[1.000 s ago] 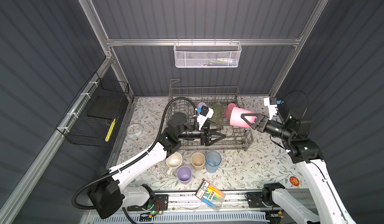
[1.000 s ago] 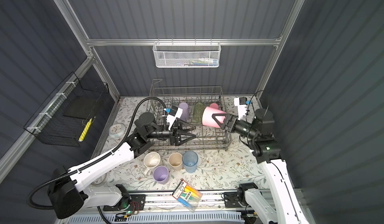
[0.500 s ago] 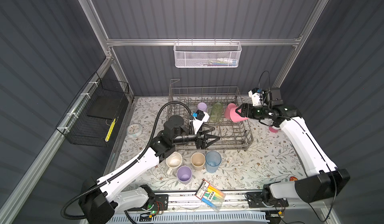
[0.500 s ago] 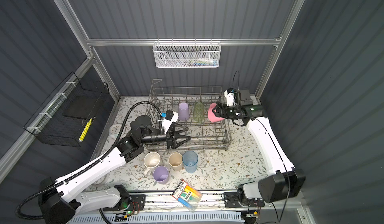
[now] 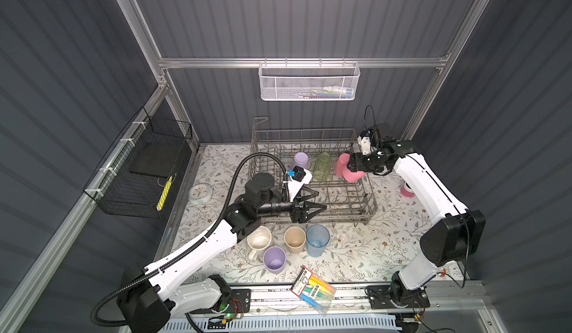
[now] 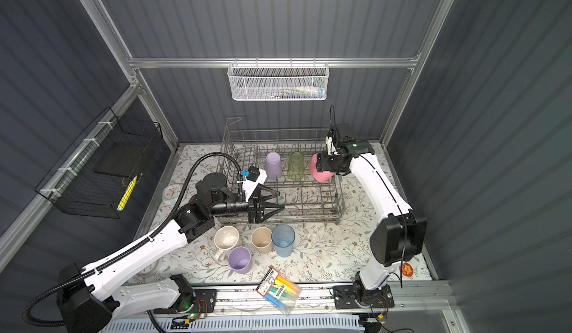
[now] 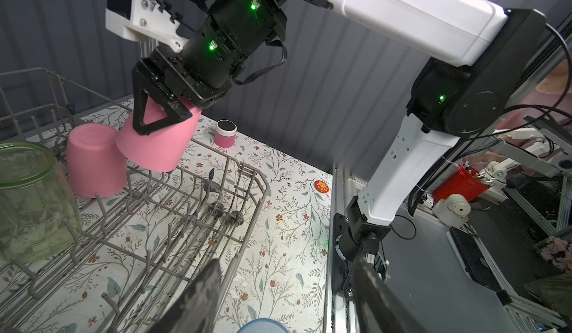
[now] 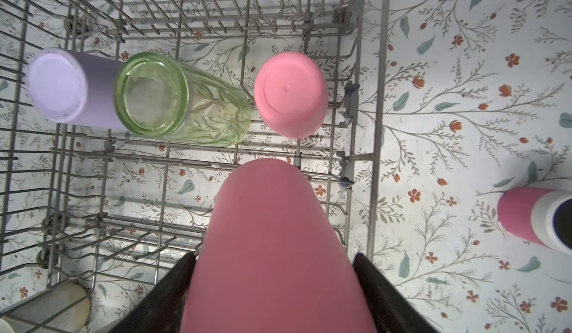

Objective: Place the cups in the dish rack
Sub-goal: 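Lower the inverted pink cup into the rack beside the first pink cup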

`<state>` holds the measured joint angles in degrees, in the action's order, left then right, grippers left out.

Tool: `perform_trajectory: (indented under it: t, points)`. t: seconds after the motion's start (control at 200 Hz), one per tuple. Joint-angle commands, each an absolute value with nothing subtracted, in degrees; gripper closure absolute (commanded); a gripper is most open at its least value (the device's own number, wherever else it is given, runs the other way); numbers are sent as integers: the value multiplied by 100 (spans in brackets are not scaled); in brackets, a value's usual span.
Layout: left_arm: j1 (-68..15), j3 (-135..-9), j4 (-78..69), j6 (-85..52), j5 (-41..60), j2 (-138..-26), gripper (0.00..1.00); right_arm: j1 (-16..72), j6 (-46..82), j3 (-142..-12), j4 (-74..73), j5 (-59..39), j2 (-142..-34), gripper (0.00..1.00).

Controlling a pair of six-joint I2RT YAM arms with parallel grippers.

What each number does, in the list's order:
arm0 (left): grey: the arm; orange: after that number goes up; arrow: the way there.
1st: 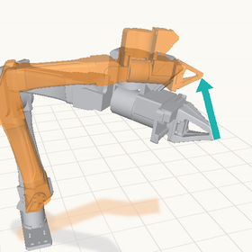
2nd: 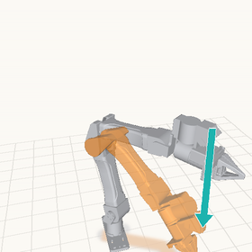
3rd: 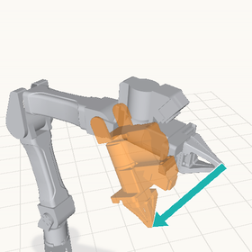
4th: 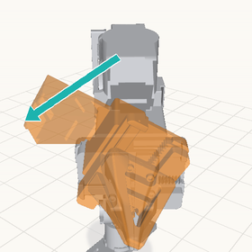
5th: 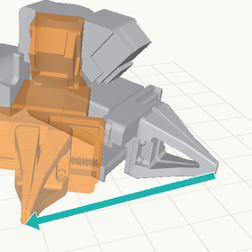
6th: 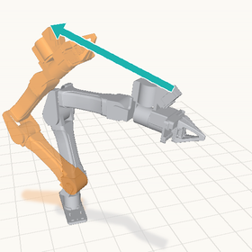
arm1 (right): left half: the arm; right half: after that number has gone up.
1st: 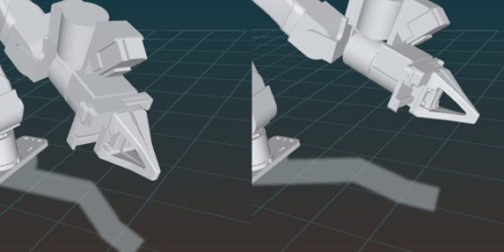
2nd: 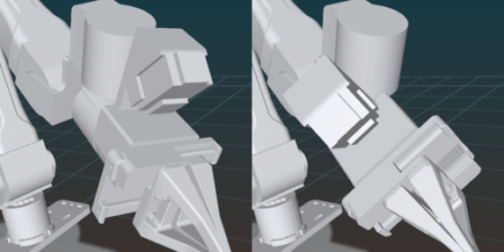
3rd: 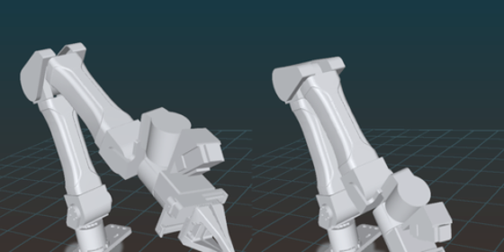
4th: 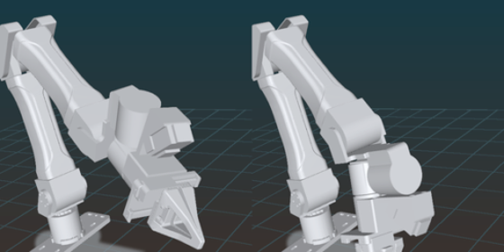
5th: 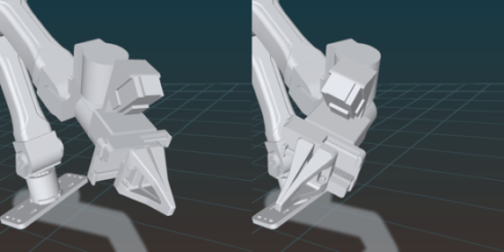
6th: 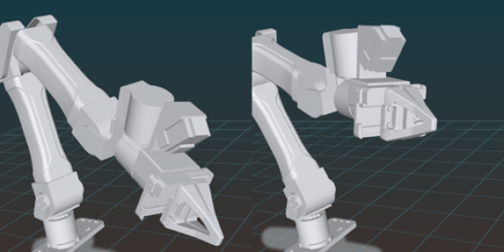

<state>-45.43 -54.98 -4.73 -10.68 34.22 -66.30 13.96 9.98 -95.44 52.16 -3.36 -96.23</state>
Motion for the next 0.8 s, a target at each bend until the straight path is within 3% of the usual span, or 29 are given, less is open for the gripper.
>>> perform_trajectory:
  t: [0.0,0.795]
  points:
    - [-4544,-5449,-404,-923,3422,-6480,33,1428,895,-9681,5299,-99,-9702,54]
    - [-4542,-5443,-435,-924,3552,-6622,35,1450,989,-9831,4992,136,-10606,52]
